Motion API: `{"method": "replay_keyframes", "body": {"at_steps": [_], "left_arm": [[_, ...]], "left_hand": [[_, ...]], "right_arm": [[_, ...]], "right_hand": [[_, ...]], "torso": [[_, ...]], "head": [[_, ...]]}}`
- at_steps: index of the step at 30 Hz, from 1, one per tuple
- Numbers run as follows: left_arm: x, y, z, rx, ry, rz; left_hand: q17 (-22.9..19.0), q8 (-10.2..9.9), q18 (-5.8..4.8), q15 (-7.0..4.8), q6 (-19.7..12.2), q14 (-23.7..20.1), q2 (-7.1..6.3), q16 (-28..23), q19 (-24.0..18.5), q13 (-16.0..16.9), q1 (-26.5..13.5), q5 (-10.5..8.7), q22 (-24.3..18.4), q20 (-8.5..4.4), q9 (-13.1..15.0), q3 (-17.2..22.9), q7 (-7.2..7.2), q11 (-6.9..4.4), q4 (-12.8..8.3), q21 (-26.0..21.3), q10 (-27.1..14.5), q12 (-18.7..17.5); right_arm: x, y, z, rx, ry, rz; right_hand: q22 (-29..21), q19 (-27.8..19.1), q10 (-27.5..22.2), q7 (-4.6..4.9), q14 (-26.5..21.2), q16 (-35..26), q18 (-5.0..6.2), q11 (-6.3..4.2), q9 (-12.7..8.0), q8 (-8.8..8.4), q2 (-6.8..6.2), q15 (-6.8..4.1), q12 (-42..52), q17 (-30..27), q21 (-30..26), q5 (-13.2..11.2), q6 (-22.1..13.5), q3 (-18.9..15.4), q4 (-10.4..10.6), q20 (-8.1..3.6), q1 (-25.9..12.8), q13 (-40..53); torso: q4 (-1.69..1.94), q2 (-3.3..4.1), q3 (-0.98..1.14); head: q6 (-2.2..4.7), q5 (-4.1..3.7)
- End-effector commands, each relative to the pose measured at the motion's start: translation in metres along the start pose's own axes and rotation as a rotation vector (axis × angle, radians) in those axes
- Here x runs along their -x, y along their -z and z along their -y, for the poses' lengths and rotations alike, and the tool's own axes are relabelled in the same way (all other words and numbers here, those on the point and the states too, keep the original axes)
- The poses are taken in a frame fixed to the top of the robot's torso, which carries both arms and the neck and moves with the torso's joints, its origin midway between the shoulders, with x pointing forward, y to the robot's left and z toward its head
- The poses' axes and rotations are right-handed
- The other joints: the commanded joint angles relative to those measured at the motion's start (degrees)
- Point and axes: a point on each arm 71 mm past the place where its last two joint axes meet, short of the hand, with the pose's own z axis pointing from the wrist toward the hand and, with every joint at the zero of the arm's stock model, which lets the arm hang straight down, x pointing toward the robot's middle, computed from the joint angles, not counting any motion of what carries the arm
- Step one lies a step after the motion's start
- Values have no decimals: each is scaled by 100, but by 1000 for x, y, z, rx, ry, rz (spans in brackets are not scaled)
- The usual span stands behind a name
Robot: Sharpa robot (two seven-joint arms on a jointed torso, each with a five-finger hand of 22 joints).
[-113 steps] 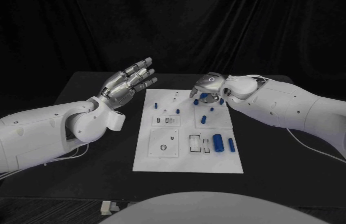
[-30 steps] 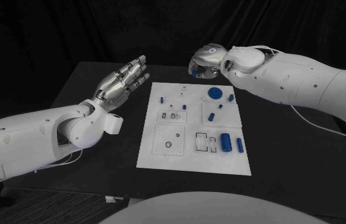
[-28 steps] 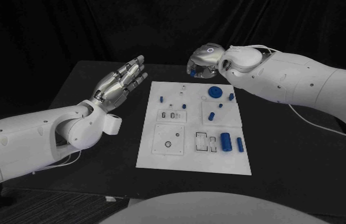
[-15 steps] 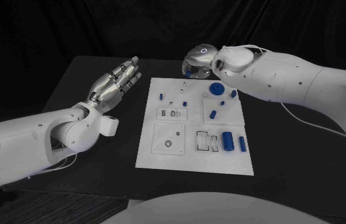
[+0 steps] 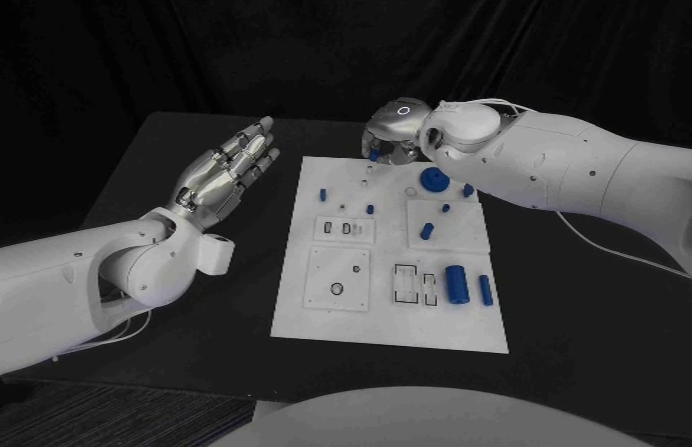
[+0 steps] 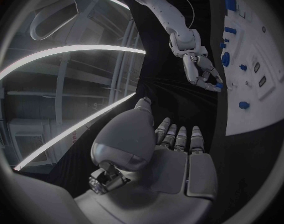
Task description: Assemble the parts on the task board
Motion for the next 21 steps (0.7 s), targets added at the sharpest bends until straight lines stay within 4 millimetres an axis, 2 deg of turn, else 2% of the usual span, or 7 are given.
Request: {"method": "replay_keyframes", "body": {"at_steps": [1, 5, 13, 21], "left_arm": [[-3, -1, 10, -130, 15, -26], [-3, -2, 9, -121, 20, -33], [-4, -4, 7, -106, 30, -48], [-4, -5, 6, -100, 33, -53]], "left_hand": [[-7, -31, 27, -20, -28, -13, -10, -20, -2, -7, 68, 51, -6, 61, -3, 41, 17, 52, 3, -19, -10, -24], [-7, -39, 31, 20, -27, -13, 4, -20, -2, -8, 133, 239, -6, 110, -2, 71, 29, 67, 0, -19, -11, -36], [-7, -39, 30, 75, -13, -13, 14, -20, -2, -7, 167, 286, -6, 160, 0, 87, 38, 78, 1, -19, -11, -33], [-7, -34, 32, 94, 5, -13, 19, -20, -2, -5, 183, 309, -6, 184, 3, 95, 57, 103, 0, -19, -8, -17]], "right_arm": [[-3, 1, 1, -22, -5, -18], [-4, 1, 1, -23, -6, -23], [-9, 2, 0, -23, -12, -38], [-13, 0, -3, -24, -15, -41]], "right_hand": [[5, 19, 2, 48, 7, 21, -53, 21, 13, 4, -20, 27, -37, 5, 23, -18, 29, 12, 25, 12, -8, 5], [6, 15, -4, 52, 4, 22, -52, 24, 16, -3, -21, 31, -40, 9, 22, -17, 19, 19, 24, 15, -4, 5], [16, 9, -18, 56, -1, 24, -53, 28, 23, -17, -21, 36, -44, 18, 26, -17, -1, 32, 21, 22, 6, 5], [27, 8, -21, 60, -3, 29, -55, 31, 26, -22, -16, 39, -44, 29, 31, -17, -8, 38, 26, 26, 4, 6]], "torso": [[2, -60, -9], [-6, -96, -12], [-20, -147, -18], [-14, -161, -25]], "head": [[-44, -3], [-59, 28], [-59, 49], [-59, 50]]}}
